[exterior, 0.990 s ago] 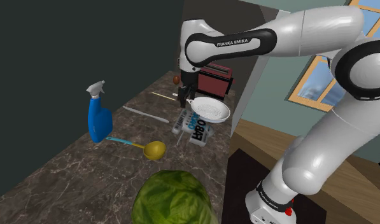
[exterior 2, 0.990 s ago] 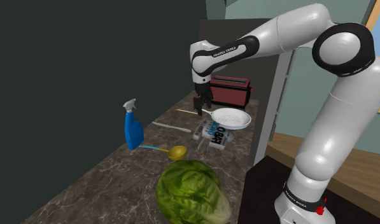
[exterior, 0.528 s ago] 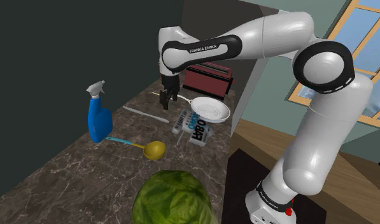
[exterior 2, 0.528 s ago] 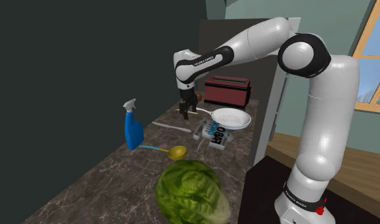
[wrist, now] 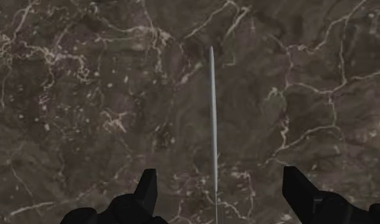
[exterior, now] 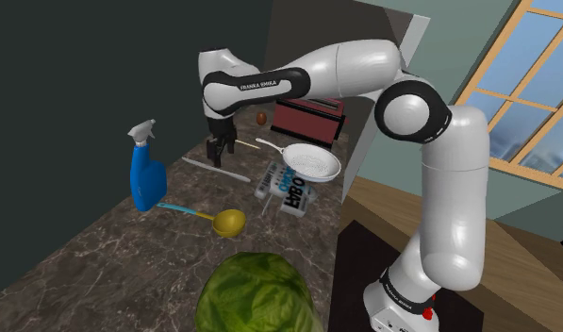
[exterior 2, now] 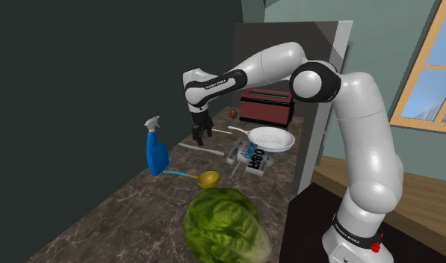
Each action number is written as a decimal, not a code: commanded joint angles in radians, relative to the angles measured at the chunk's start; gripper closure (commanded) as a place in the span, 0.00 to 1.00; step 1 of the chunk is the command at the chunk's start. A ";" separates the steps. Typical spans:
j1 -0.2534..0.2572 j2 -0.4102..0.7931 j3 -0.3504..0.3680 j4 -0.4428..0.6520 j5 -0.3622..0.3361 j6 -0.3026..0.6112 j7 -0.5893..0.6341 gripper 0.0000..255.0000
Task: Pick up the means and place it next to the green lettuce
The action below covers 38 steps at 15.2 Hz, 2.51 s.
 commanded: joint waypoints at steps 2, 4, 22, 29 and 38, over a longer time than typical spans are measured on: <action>0.005 0.034 0.000 0.016 -0.006 0.018 -0.001 0.00; 0.003 0.037 -0.001 -0.006 -0.007 0.043 0.000 0.00; 0.001 0.046 -0.002 -0.042 -0.010 0.087 0.002 1.00; 0.001 0.027 -0.001 -0.016 -0.006 0.043 -0.002 1.00; 0.002 -0.004 0.002 0.058 0.001 -0.062 -0.012 1.00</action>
